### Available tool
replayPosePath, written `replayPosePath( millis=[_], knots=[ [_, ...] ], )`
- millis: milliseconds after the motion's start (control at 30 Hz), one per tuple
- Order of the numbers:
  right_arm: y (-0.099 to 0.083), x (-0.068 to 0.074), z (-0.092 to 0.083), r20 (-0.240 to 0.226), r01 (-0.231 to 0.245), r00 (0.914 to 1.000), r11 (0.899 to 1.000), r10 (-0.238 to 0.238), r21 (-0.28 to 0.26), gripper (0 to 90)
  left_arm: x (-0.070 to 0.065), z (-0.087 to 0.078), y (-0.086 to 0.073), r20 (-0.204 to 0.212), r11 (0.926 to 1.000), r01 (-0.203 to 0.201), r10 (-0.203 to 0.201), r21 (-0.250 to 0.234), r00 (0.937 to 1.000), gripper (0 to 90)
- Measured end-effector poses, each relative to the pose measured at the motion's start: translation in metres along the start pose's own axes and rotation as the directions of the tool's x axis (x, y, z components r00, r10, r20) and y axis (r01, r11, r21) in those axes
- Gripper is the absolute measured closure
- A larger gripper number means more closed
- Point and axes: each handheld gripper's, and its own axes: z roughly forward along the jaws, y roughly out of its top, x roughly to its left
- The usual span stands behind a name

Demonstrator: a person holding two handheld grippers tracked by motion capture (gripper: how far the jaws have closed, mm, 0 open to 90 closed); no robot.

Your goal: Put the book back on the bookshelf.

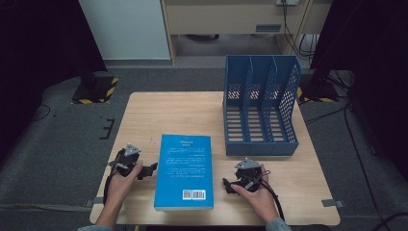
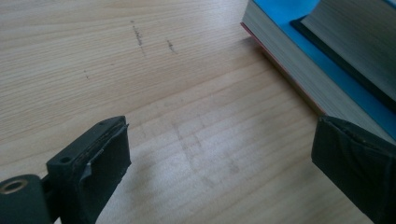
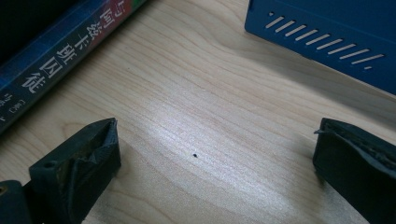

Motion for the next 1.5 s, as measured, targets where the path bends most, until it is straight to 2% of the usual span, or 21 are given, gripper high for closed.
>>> replayPosePath(
  millis=[67, 133, 200, 300, 400, 433, 467, 533, 600, 700, 767, 833, 900, 1067, 1133, 1200, 1233, 1333, 1400, 1500],
  knots=[
    [-0.001, -0.001, -0.002, -0.004, -0.010, 0.9999, 1.000, 0.010, -0.011, 3.8, -0.002, -0.007, 0.002, 0.034, 0.9997, 0.006, -0.005, -0.024, 0.9994, 4.1],
    [0.000, 0.000, -0.006, -0.022, -0.041, 0.9989, 0.999, 0.041, -0.008, 6.3, -0.004, -0.011, 0.003, 0.026, 0.9993, -0.012, 0.013, -0.035, 0.9996, 4.0],
    [0.001, 0.002, -0.010, -0.041, -0.037, 0.9985, 0.999, 0.036, -0.013, 6.1, -0.006, -0.013, 0.003, 0.027, 0.9994, -0.015, 0.015, -0.032, 0.9995, 4.3],
    [0.002, 0.006, -0.020, -0.043, -0.020, 0.9989, 0.999, 0.019, -0.029, 8.0, -0.007, -0.017, 0.001, 0.022, 0.9999, -0.012, 0.012, -0.008, 0.9997, 4.5],
    [0.011, 0.011, -0.041, -0.068, -0.009, 0.9977, 0.999, 0.006, -0.046, 8.1, -0.005, -0.025, 0.002, 0.020, 0.9997, 0.003, -0.002, -0.023, 0.9998, 4.7],
    [0.011, 0.011, -0.041, -0.068, -0.009, 0.9977, 0.999, 0.006, -0.046, 8.1, -0.004, -0.027, 0.002, 0.012, 0.9996, 0.005, -0.005, -0.028, 0.9999, 4.7],
    [0.018, 0.013, -0.050, -0.080, -0.001, 0.9968, 0.999, -0.003, -0.053, 9.1, -0.001, -0.030, 0.003, 0.002, 0.9996, 0.004, -0.004, -0.029, 1.0000, 4.5],
    [0.021, 0.014, -0.054, -0.083, 0.003, 0.9966, 0.998, -0.007, -0.056, 9.6, 0.003, -0.033, 0.003, 0.004, 0.9995, 0.015, -0.015, -0.026, 0.9999, 4.4],
    [0.030, 0.016, -0.064, -0.082, 0.028, 0.9960, 0.997, -0.033, -0.069, 9.6, 0.006, -0.039, 0.005, 0.000, 0.9986, 0.030, -0.030, -0.043, 0.9995, 4.6],
    [0.040, 0.020, -0.075, -0.098, 0.025, 0.9946, 0.995, -0.034, -0.098, 10.1, 0.007, -0.047, 0.011, -0.003, 0.9978, 0.027, -0.027, -0.061, 0.9996, 4.9],
    [0.048, 0.022, -0.082, -0.092, 0.040, 0.9945, 0.993, -0.050, -0.107, 10.6, 0.008, -0.055, 0.017, 0.014, 0.9969, 0.038, -0.037, -0.068, 0.9992, 4.9],
    [0.056, 0.025, -0.085, -0.102, 0.051, 0.9928, 0.993, -0.062, -0.108, 10.6, 0.007, -0.060, 0.021, 0.017, 0.9973, 0.029, -0.028, -0.067, 0.9995, 4.9],
    [0.063, 0.027, -0.087, -0.105, 0.064, 0.9916, 0.992, -0.076, -0.113, 10.9, 0.004, -0.066, 0.025, 0.021, 0.9979, 0.014, -0.013, -0.064, 0.9997, 4.9],
    [0.088, 0.037, -0.088, -0.125, 0.114, 0.9836, 0.986, -0.130, -0.124, 10.3, -0.013, -0.081, 0.040, 0.056, 0.9948, -0.018, 0.024, -0.100, 0.9981, 4.8],
    [0.095, 0.040, -0.083, -0.139, 0.116, 0.9815, 0.986, -0.132, -0.121, 10.0, -0.022, -0.080, 0.044, 0.086, 0.9944, -0.027, 0.036, -0.102, 0.9956, 4.8],
    [0.097, 0.041, -0.078, -0.156, 0.106, 0.9800, 0.988, -0.123, -0.113, 9.2, -0.032, -0.076, 0.046, 0.106, 0.9935, -0.041, 0.052, -0.106, 0.9929, 4.7],
    [0.098, 0.043, -0.074, -0.168, 0.105, 0.9782, 0.989, -0.122, -0.107, 8.7, -0.040, -0.072, 0.047, 0.114, 0.9932, -0.061, 0.072, -0.100, 0.9909, 4.7],
    [0.098, 0.048, -0.062, -0.201, 0.112, 0.9714, 0.990, -0.127, -0.086, 7.3, -0.054, -0.061, 0.047, 0.162, 0.9935, -0.059, 0.074, -0.098, 0.9840, 5.0],
    [0.097, 0.052, -0.055, -0.221, 0.112, 0.9671, 0.991, -0.126, -0.075, 6.7, -0.061, -0.054, 0.046, 0.157, 0.9933, -0.077, 0.090, -0.087, 0.9836, 4.9],
    [0.097, 0.056, -0.045, -0.248, 0.124, 0.9591, 0.990, -0.136, -0.064, 6.7, -0.069, -0.045, 0.046, 0.173, 0.9932, -0.077, 0.091, -0.087, 0.9806, 4.8]
  ],
)
